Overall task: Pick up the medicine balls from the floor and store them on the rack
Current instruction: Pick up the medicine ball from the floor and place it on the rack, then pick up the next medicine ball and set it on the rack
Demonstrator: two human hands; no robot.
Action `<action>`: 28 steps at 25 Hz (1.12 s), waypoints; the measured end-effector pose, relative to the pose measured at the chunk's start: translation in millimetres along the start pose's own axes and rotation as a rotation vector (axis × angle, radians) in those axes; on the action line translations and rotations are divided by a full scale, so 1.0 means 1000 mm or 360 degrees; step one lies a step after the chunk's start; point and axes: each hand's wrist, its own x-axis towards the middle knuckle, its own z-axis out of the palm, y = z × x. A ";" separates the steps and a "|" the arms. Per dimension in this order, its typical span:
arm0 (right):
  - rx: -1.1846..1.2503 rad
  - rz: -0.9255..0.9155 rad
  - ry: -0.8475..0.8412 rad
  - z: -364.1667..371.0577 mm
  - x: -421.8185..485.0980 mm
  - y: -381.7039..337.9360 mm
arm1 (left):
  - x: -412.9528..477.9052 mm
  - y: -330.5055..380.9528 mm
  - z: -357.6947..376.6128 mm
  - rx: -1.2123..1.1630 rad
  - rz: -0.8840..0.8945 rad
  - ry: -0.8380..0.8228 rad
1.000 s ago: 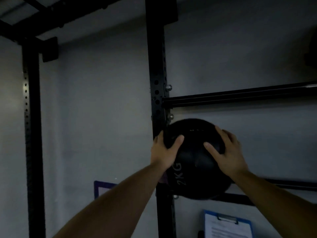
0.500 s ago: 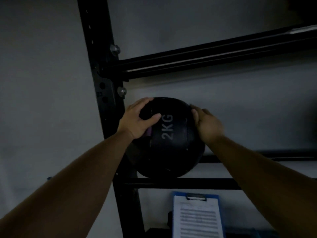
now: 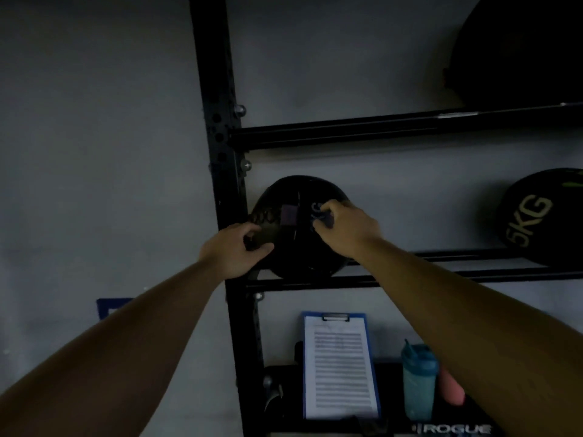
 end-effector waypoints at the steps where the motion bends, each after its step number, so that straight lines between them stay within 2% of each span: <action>1: 0.0018 -0.0006 -0.0016 -0.004 -0.016 -0.015 | -0.018 -0.004 -0.011 0.0002 -0.0008 -0.0010; 6: 0.0084 0.0007 -0.0123 0.000 -0.113 -0.093 | -0.124 -0.034 -0.069 0.0092 0.0004 0.0025; 13: 0.0187 -0.0006 -0.0371 0.030 -0.230 -0.186 | -0.272 -0.065 -0.118 0.0278 -0.0089 -0.0109; 19: 0.0157 -0.0197 -0.0568 0.034 -0.331 -0.233 | -0.414 -0.064 -0.145 0.0481 -0.0352 -0.0136; 24: 0.0194 -0.0223 -0.0824 0.043 -0.459 -0.235 | -0.543 -0.047 -0.132 0.0547 -0.0597 -0.0403; 28: 0.0097 -0.0173 -0.1098 0.056 -0.562 -0.238 | -0.618 -0.023 -0.101 0.0577 -0.0528 -0.0639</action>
